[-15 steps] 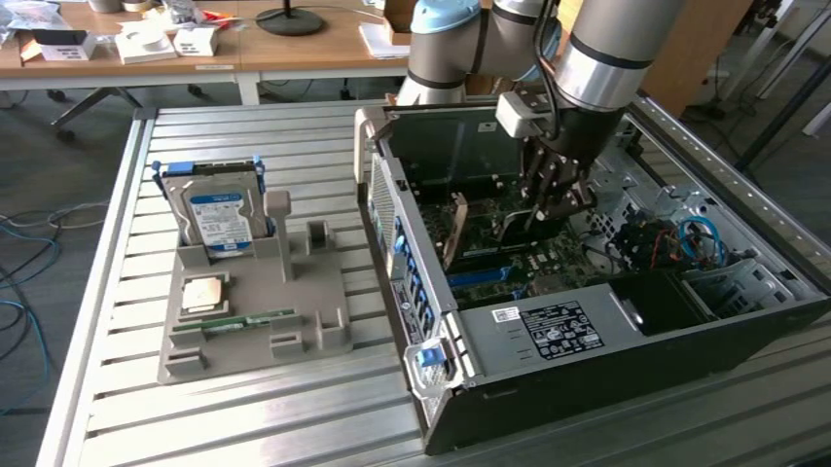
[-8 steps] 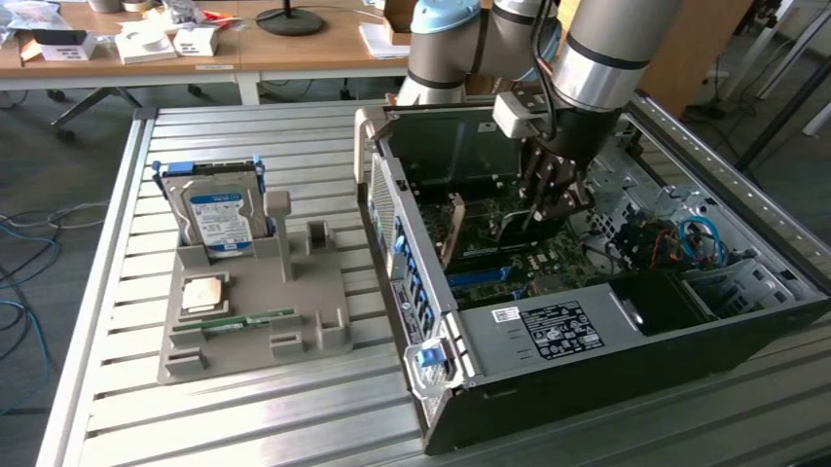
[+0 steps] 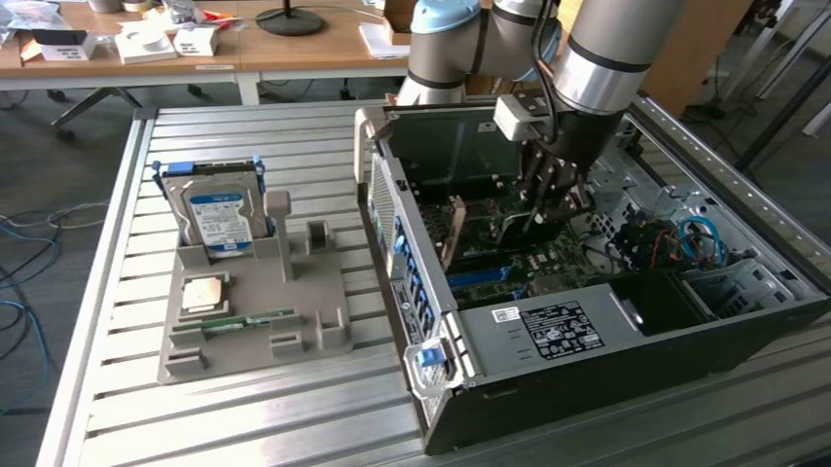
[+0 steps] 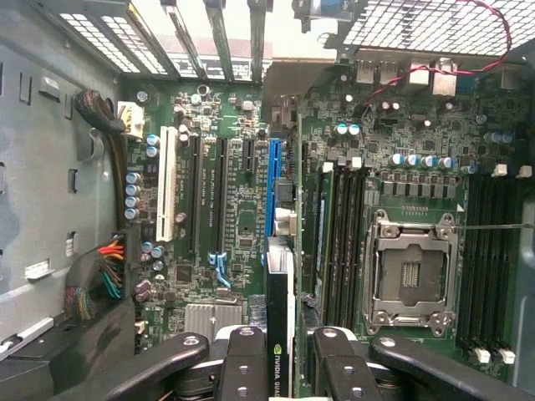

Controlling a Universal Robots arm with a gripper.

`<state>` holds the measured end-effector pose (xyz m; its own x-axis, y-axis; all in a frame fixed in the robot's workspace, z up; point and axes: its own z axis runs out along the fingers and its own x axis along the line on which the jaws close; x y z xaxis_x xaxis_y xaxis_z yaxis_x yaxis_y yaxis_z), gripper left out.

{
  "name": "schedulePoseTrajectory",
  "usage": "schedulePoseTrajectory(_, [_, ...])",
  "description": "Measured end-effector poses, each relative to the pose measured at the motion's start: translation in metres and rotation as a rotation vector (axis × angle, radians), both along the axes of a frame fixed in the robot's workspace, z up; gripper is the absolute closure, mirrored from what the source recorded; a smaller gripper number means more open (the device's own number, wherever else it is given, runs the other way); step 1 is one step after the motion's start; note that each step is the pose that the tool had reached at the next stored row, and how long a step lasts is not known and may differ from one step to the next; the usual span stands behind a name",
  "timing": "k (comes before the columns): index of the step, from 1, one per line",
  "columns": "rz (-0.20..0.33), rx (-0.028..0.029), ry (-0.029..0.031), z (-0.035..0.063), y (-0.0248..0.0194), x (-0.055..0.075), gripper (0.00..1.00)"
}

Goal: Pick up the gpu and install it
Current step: 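Insert the gpu into the slot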

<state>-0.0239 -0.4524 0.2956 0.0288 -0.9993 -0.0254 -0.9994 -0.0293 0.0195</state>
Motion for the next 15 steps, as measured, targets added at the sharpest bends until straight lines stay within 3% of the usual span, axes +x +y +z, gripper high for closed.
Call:
schedulePoseTrajectory(7, [0.0, -0.0001, 0.0, -0.0069, 0.0, -0.0011, 0.74])
schedulePoseTrajectory(15, [0.0, -0.0001, 0.0, -0.0072, 0.0, -0.0049, 0.74])
